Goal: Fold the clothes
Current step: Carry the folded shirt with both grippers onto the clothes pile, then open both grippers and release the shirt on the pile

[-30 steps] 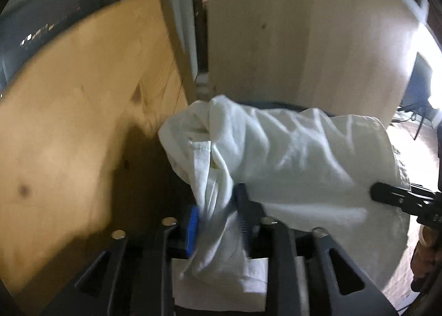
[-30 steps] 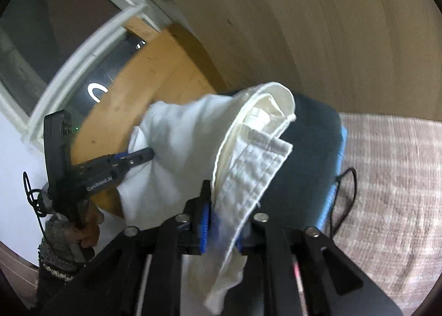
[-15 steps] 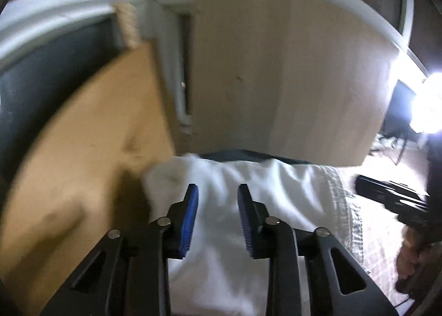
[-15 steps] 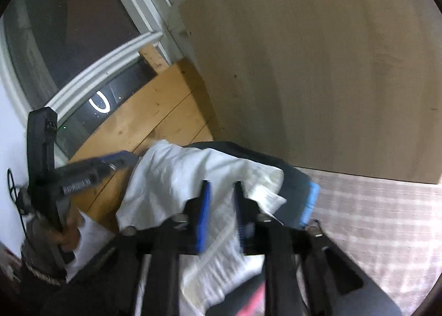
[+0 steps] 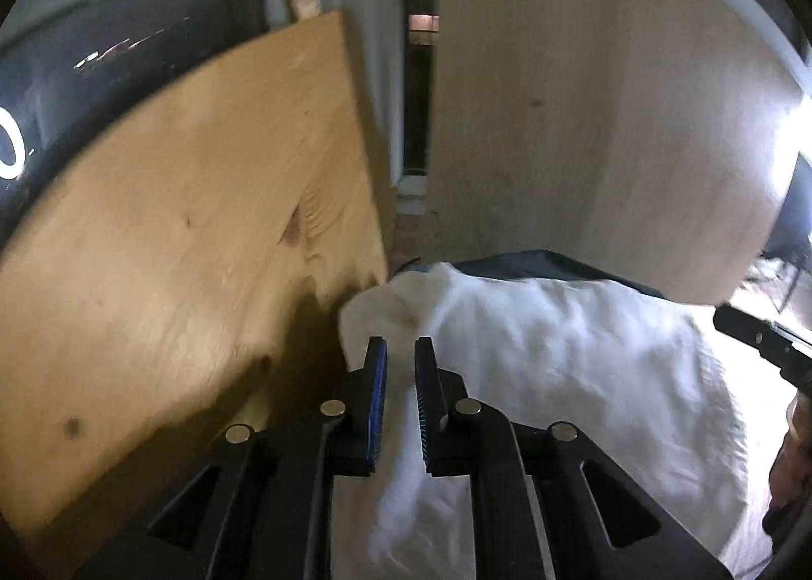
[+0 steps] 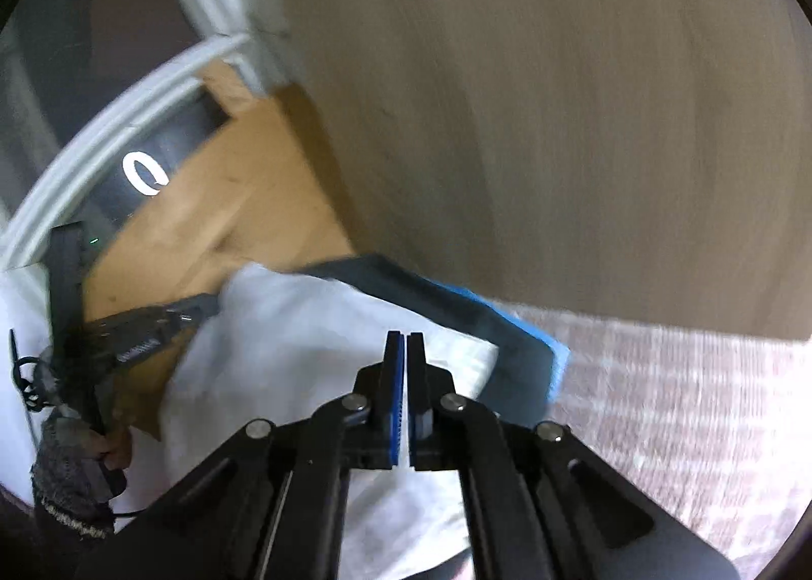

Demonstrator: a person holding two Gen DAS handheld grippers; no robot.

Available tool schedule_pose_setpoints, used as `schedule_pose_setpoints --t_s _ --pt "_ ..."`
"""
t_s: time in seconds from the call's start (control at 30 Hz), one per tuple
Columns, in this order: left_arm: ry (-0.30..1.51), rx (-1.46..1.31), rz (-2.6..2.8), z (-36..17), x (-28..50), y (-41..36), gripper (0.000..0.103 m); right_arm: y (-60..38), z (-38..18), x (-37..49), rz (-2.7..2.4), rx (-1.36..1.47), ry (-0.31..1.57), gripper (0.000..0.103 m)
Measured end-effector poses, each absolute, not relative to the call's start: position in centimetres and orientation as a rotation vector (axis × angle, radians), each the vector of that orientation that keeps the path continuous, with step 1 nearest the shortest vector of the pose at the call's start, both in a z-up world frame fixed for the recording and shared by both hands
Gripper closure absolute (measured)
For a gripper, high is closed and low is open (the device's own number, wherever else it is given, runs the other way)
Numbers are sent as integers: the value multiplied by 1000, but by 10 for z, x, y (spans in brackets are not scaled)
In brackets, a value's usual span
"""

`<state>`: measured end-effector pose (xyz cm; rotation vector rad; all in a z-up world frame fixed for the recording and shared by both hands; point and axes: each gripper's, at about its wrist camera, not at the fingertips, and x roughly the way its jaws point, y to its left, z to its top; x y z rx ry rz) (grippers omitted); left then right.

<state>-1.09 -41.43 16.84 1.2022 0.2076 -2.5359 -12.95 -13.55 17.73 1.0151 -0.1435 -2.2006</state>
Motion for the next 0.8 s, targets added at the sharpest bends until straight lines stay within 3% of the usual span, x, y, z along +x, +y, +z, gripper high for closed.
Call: schedule_pose_setpoints --t_s 0.1,0.37,0.47,0.57,0.8 --pt "162 1188 -2579 175 -2 -403 81 -145 194 -96 -2119 961 -63 103" --pt "241 1338 -2534 122 39 -393 77 -153 153 -40 -1979 1109 70 94" --pt "274 1287 -2522 130 65 -396 76 -125 163 -23 -2002 1105 97 92" --pt "296 1222 -2563 148 87 -389 76 -91 183 -6 -2081 1059 123 83" --pt "318 1242 -2765 165 99 -323 69 -102 180 22 -2075 1041 104 81"
